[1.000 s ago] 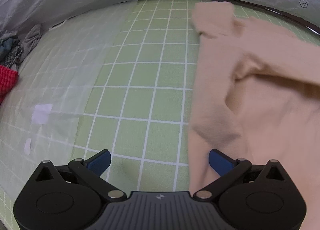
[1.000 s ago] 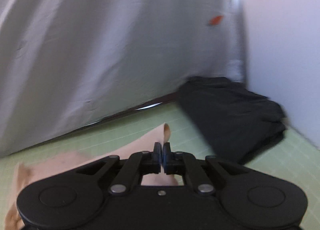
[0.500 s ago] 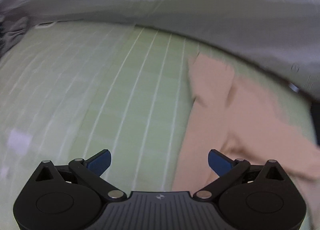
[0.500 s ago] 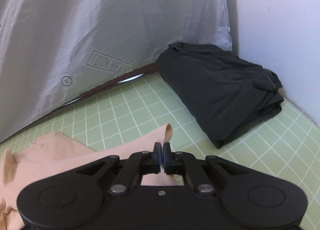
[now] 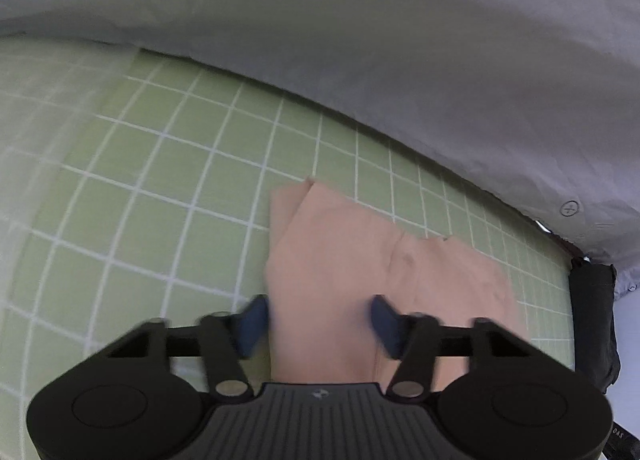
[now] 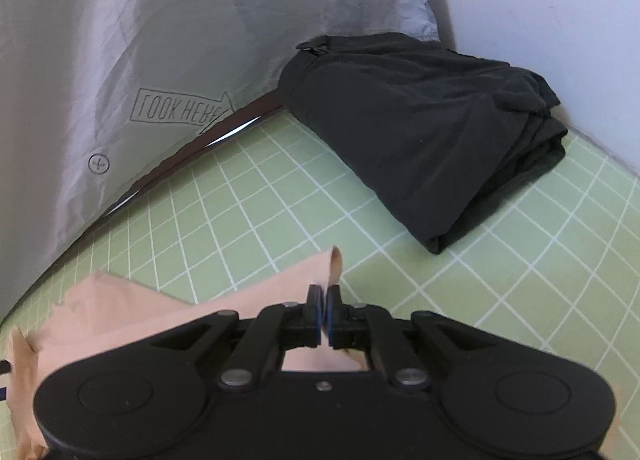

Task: Fold clothes

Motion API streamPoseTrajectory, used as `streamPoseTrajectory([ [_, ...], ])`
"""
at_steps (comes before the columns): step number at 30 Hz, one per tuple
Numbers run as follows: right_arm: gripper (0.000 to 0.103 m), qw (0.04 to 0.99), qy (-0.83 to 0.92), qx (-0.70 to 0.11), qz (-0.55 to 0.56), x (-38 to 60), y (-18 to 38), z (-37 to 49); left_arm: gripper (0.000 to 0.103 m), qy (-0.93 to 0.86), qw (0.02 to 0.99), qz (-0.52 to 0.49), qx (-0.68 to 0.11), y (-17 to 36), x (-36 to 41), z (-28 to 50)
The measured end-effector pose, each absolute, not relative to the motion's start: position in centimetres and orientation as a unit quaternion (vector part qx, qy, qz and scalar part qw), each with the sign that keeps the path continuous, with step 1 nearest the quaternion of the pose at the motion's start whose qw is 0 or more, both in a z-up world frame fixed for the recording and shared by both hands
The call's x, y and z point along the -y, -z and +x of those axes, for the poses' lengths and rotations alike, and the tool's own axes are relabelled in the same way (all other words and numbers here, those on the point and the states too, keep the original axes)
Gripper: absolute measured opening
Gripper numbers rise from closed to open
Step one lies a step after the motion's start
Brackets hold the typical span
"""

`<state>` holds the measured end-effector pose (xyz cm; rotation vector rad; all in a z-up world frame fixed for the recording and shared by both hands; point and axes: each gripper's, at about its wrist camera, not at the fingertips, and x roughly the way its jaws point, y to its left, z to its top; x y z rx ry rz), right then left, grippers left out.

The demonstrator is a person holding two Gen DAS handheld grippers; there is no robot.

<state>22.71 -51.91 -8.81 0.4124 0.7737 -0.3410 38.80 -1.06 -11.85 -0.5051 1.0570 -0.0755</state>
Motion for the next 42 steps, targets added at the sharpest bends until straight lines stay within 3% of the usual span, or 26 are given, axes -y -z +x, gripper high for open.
streamPoseTrajectory([
  [1,0.003,0.894,0.165,-0.374,0.186,51.7,8.7,22.9,0.016,0.030,0.838,-0.234,-0.493,11.9,1.2,38.9],
  [2,0.003,0.897,0.166,-0.372,0.172,51.3,8.6,23.0,0.006,0.028,0.839,-0.234,-0.491,11.9,1.2,38.9],
  [9,0.003,0.931,0.175,-0.292,0.130,49.7,5.0,22.2,0.005,0.008,0.867,-0.299,-0.399,10.0,-1.3,36.5],
  [12,0.003,0.934,0.173,-0.294,0.108,49.6,5.2,23.2,0.006,-0.014,0.877,-0.254,-0.407,11.7,-0.6,37.1],
  [16,0.010,0.916,0.185,-0.349,0.069,48.4,7.2,25.7,0.024,-0.036,0.884,-0.222,-0.410,11.1,0.2,36.9],
  [17,0.026,0.914,0.195,-0.349,0.068,48.0,7.1,25.7,0.036,-0.037,0.888,-0.217,-0.403,10.4,0.2,36.4],
  [18,0.051,0.915,0.201,-0.343,0.072,47.6,6.9,25.4,0.044,-0.038,0.892,-0.209,-0.400,9.8,0.4,35.9],
  [20,0.067,0.917,0.200,-0.335,0.082,46.2,6.6,24.8,0.060,-0.050,0.898,-0.190,-0.394,8.6,0.6,34.1],
  [25,0.073,0.918,0.135,-0.361,0.100,41.4,6.8,23.3,0.066,-0.080,0.887,-0.150,-0.428,7.9,1.2,28.0],
  [29,0.067,0.916,0.054,-0.387,0.095,35.4,7.7,21.9,0.067,-0.094,0.871,-0.138,-0.462,8.6,0.9,21.6],
  [33,0.036,0.907,-0.031,-0.409,0.097,29.3,8.4,20.6,0.068,-0.094,0.852,-0.143,-0.494,10.0,0.3,17.1],
  [35,0.029,0.904,-0.064,-0.413,0.090,26.2,8.7,20.0,0.068,-0.093,0.848,-0.130,-0.505,10.1,0.0,16.0],
  [42,0.024,0.898,-0.112,-0.413,0.101,18.6,9.6,18.3,0.068,-0.066,0.855,-0.102,-0.504,9.6,-3.5,15.1],
])
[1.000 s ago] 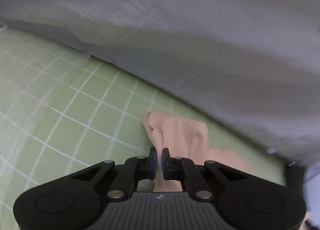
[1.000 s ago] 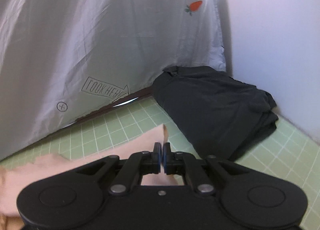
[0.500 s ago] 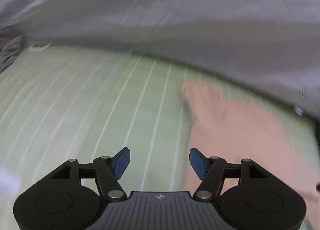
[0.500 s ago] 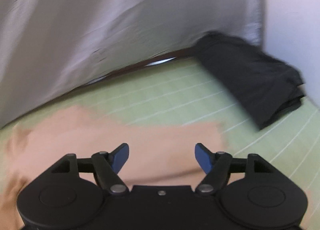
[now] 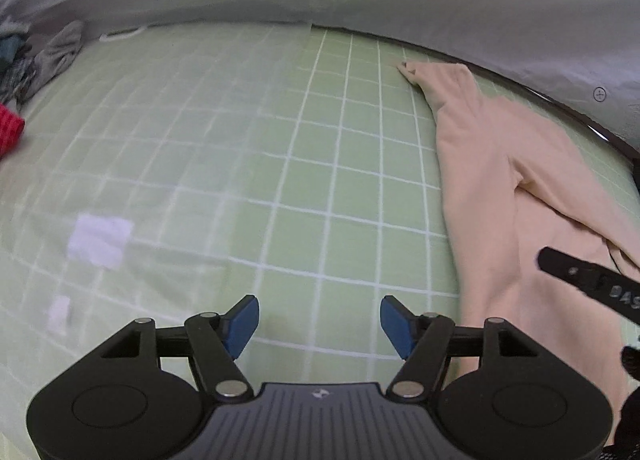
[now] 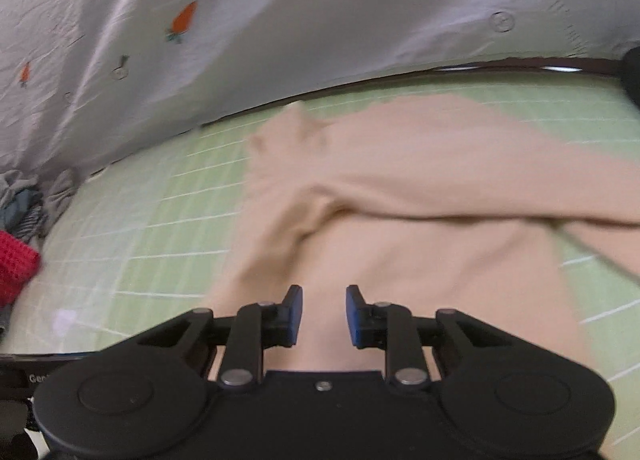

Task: Fold clothes

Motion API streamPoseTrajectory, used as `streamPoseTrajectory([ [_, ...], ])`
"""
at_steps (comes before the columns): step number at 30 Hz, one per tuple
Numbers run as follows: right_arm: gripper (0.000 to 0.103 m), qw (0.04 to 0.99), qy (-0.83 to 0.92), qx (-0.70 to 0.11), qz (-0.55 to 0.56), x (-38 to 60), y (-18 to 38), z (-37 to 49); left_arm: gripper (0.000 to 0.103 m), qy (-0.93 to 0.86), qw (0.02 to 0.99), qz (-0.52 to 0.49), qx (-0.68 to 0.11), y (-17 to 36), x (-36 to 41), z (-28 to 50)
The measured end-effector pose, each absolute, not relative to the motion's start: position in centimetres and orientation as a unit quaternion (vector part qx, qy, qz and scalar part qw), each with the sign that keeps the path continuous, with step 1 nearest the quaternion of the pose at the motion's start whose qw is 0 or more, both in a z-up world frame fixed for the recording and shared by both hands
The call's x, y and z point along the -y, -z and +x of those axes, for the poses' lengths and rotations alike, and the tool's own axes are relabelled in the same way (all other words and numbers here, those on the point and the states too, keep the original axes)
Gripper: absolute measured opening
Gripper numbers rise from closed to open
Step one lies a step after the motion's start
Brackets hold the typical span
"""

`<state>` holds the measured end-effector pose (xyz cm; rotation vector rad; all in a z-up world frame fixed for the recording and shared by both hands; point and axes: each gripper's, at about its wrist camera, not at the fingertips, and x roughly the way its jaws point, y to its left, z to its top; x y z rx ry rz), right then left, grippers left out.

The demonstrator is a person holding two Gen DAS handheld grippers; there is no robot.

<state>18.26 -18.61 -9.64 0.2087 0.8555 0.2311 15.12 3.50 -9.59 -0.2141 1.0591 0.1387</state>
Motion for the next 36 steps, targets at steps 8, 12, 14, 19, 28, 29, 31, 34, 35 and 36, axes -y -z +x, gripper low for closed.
streamPoseTrajectory([
  [8,0.027,0.894,-0.075,-0.426,0.120,14.9,11.6,17.0,0.068,-0.019,0.862,-0.079,-0.501,9.5,-6.0,16.2],
  [12,0.027,0.901,-0.063,-0.422,0.080,13.8,11.7,16.1,0.069,-0.004,0.859,-0.090,-0.504,10.0,-6.3,16.4],
  [14,0.015,0.902,-0.063,-0.423,0.062,13.5,11.7,15.9,0.069,0.004,0.858,-0.093,-0.505,10.2,-6.2,16.2],
  [19,0.004,0.914,-0.047,-0.402,0.026,13.3,10.4,15.0,0.069,0.012,0.861,-0.092,-0.500,9.9,-6.0,15.4],
  [28,0.009,0.904,-0.026,-0.427,-0.006,14.7,11.0,14.3,0.069,0.004,0.861,-0.087,-0.500,9.5,-5.2,15.1],
  [29,0.017,0.904,-0.025,-0.426,-0.003,14.9,10.9,14.1,0.069,0.005,0.863,-0.082,-0.499,9.3,-5.0,15.0],
  [31,0.030,0.900,-0.027,-0.434,-0.012,15.2,11.2,13.9,0.073,0.008,0.863,-0.076,-0.499,9.1,-4.3,14.8],
  [34,0.038,0.899,-0.030,-0.438,-0.009,15.7,11.4,13.4,0.073,0.013,0.862,-0.066,-0.502,8.8,-3.0,14.4],
  [35,0.041,0.897,-0.029,-0.441,-0.007,16.0,11.3,13.3,0.073,0.016,0.862,-0.062,-0.502,8.8,-2.4,14.2],
  [36,0.044,0.896,-0.028,-0.444,-0.004,16.3,11.3,13.2,0.073,0.018,0.863,-0.058,-0.502,8.7,-1.9,14.1],
])
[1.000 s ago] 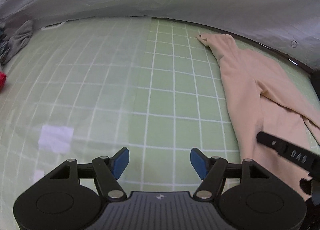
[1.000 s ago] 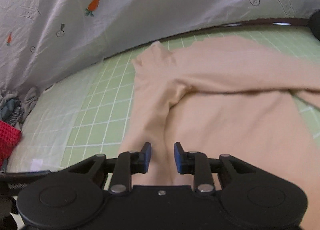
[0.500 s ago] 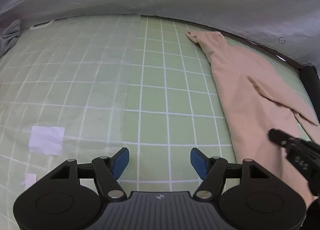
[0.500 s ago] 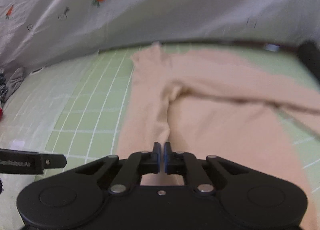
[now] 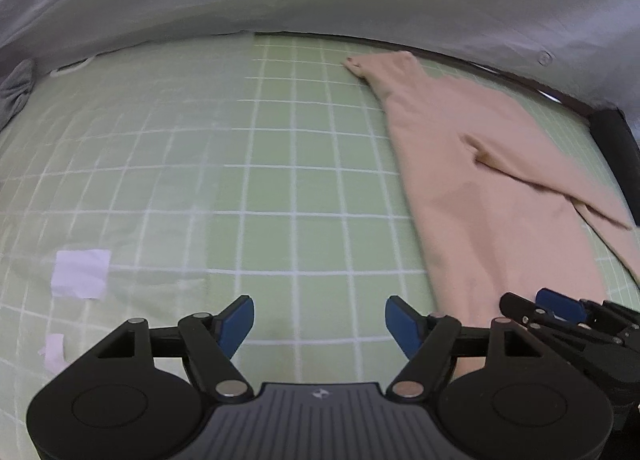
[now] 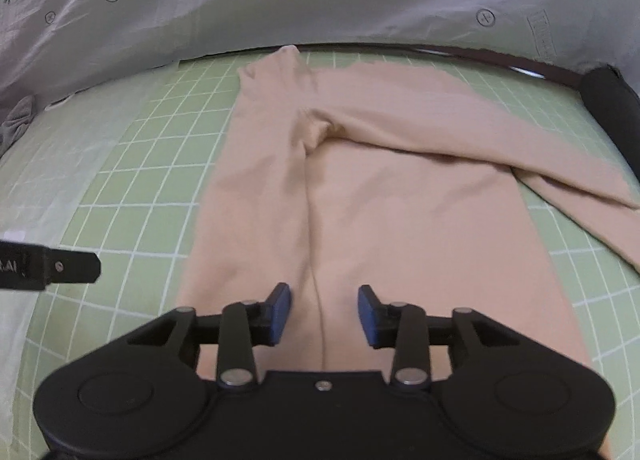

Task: Fold clothes

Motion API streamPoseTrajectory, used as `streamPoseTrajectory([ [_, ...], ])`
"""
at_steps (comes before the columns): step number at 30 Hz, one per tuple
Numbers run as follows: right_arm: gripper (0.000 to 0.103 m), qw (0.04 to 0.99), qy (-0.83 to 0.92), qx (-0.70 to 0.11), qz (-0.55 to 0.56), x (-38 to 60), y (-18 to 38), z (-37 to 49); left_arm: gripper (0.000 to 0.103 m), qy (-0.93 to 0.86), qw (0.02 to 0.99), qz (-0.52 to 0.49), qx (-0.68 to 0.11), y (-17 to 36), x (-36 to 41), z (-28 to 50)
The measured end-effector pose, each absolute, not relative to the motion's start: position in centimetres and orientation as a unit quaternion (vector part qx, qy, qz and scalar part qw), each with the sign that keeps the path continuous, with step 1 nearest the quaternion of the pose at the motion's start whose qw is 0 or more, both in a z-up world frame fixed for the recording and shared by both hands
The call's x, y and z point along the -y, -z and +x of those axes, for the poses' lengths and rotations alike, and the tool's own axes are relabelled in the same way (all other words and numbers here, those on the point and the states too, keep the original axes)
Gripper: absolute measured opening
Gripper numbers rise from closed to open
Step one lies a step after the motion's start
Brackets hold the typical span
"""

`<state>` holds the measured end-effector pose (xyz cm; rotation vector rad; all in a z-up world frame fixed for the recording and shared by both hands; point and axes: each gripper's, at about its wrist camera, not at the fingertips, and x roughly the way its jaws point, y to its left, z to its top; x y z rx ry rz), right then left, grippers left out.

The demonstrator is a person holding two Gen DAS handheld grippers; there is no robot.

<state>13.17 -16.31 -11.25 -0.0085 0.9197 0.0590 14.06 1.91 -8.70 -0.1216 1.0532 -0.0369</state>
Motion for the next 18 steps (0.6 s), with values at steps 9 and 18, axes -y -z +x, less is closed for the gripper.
streamPoseTrajectory([
  [9,0.052,0.893,0.018,-0.449,0.018,22.6,10.2,12.0,0.074,0.024,0.857,-0.044,-0.512,8.7,3.8,13.0],
  [18,0.064,0.894,0.057,-0.440,0.053,32.4,9.4,14.1,0.079,-0.016,0.853,-0.062,-0.518,9.4,7.9,14.5],
])
